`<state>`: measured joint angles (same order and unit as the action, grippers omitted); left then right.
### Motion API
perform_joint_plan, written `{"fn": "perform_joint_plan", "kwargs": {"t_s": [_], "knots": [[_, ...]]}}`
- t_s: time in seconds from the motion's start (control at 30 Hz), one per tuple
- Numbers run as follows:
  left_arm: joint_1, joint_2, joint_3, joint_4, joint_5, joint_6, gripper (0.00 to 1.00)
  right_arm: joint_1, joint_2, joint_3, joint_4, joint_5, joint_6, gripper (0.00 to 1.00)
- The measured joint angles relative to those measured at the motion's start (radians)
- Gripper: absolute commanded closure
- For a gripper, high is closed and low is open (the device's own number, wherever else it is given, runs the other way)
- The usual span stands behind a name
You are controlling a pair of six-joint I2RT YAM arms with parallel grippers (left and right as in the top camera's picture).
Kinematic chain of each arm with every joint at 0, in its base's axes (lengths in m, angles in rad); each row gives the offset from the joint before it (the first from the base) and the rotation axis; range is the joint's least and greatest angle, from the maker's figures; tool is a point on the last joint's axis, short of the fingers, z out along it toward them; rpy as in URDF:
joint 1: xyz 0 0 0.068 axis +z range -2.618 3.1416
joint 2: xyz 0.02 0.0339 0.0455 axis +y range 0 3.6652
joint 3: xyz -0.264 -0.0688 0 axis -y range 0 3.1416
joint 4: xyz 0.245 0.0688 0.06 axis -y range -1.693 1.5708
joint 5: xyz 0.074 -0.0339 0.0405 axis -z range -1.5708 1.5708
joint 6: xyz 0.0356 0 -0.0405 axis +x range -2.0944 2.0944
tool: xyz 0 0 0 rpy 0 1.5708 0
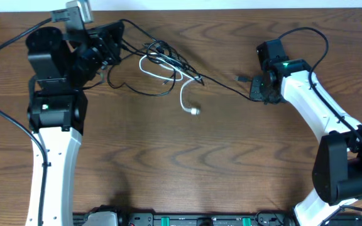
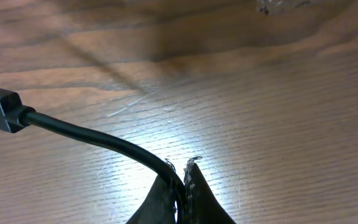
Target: Untangle cables
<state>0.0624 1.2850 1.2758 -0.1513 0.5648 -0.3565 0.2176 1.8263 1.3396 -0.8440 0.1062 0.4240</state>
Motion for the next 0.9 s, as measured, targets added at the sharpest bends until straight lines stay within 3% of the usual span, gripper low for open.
{"fn": "perform_joint_plan", "kwargs": {"t_s": [0.13,0.23,0.33,0.47,0.57,0.9], "knots": [[0.035,0.000,0.000,-0.008,0.010,-0.023,0.93,-0.032,0.000,0.000,0.013,-0.045,-0.052,0.99],[0.041,0.000,0.000,-0.017,0.025,-0.038,0.93,-0.052,0.000,0.000,0.042,-0.105,-0.124,0.89],[0.041,0.001,0.000,-0.016,0.061,-0.042,0.93,-0.064,0.000,-0.002,0.072,-0.175,-0.220,0.72],[0.023,0.015,0.000,-0.040,0.104,-0.055,0.93,-0.068,-0.006,-0.002,0.117,-0.295,-0.344,0.39],[-0.014,0.041,0.000,-0.061,0.121,-0.060,0.93,-0.066,-0.034,-0.002,0.140,-0.370,-0.409,0.25],[-0.085,0.088,0.000,-0.061,0.141,-0.083,0.93,0.015,-0.214,0.008,0.306,-0.647,-0.579,0.21]]}}
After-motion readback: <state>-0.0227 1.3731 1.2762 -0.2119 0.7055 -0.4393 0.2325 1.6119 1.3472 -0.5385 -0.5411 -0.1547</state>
